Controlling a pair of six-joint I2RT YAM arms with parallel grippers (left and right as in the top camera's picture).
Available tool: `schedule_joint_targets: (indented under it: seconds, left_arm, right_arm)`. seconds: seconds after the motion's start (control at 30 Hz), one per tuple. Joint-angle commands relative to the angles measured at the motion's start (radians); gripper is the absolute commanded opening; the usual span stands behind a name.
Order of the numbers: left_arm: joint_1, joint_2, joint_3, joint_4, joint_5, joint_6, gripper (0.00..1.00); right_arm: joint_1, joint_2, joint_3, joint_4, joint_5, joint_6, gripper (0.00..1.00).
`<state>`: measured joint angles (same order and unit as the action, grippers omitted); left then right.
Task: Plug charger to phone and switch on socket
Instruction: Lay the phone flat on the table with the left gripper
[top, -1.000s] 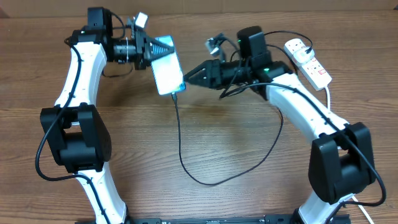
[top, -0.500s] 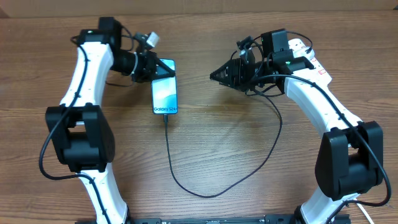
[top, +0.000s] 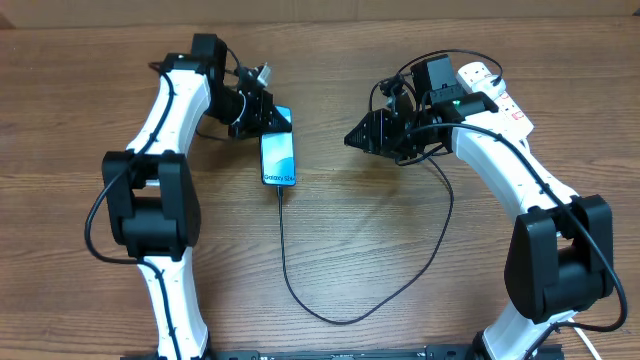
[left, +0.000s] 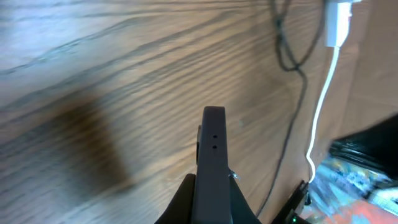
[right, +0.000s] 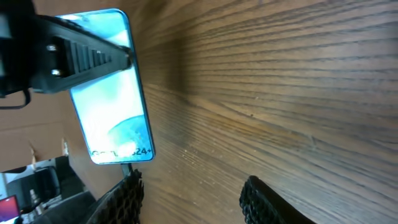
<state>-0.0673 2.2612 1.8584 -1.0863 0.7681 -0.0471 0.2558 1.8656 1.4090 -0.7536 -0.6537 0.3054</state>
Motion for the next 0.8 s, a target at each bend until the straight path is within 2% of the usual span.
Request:
schedule_joint_targets:
  seconds: [0.0,0.53,0.77]
  left_arm:
    - [0.001,0.035,0.007,0.003,-0.003,-0.027,0.04]
    - [-0.025,0.085,0.006,0.024,-0.218,-0.027,0.04]
    - [-0.056,0.088,0.006,0.087,-0.218,-0.03,0.04]
  right_arm:
    - [0.005,-0.01,0.013,0.0,0.025,-0.023,0.52]
    - [0.043,-0.01,0.013,0.0,0.085,-0.049,0.62]
    - [0.043,-0.01,0.013,-0.001,0.096,-0.049,0.62]
